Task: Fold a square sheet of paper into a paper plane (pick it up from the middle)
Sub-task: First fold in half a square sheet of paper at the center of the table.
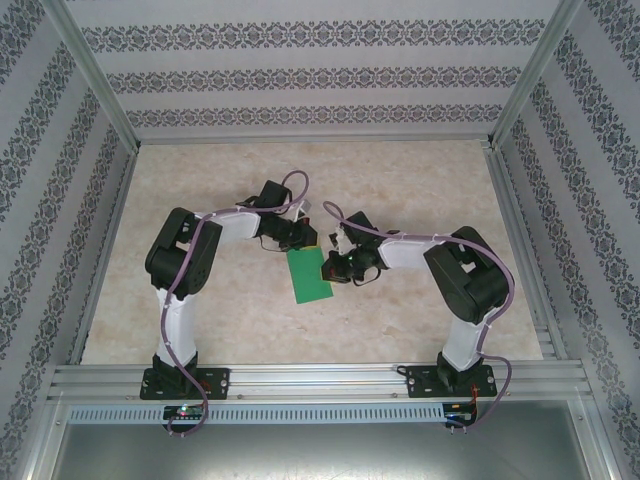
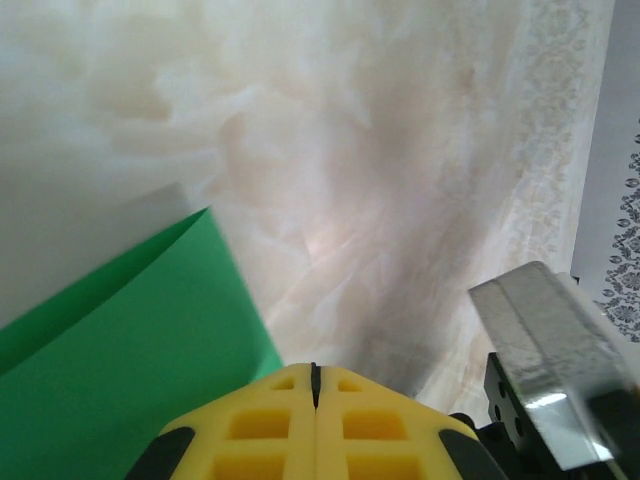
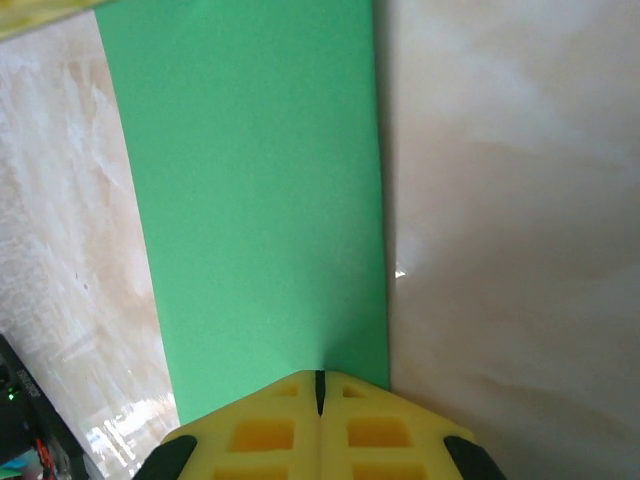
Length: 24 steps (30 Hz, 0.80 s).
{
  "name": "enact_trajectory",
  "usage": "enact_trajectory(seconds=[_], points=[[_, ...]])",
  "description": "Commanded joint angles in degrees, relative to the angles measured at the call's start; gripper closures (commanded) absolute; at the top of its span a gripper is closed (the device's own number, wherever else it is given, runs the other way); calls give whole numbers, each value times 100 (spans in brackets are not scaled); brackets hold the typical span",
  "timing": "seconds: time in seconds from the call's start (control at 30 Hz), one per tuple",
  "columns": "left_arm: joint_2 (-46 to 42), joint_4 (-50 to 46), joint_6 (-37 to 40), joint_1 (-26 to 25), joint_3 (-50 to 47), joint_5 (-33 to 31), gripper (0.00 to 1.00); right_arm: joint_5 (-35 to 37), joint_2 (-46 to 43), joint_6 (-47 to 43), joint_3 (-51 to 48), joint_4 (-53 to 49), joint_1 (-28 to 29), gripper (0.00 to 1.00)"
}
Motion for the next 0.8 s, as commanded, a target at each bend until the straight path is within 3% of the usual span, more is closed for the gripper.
enact_trajectory(seconds=[0.0,0.43,0.77], points=[[148,-186,279,-220,156,-133,100,-128,125,-249,-147,-347,-67,100],[417,-689,700,-344,349,-710,100,-141,307,-119,-36,-383,-121,100],[719,-672,1039,122,561,-877,100,-257,241,-385,-254,-747,-215,100]])
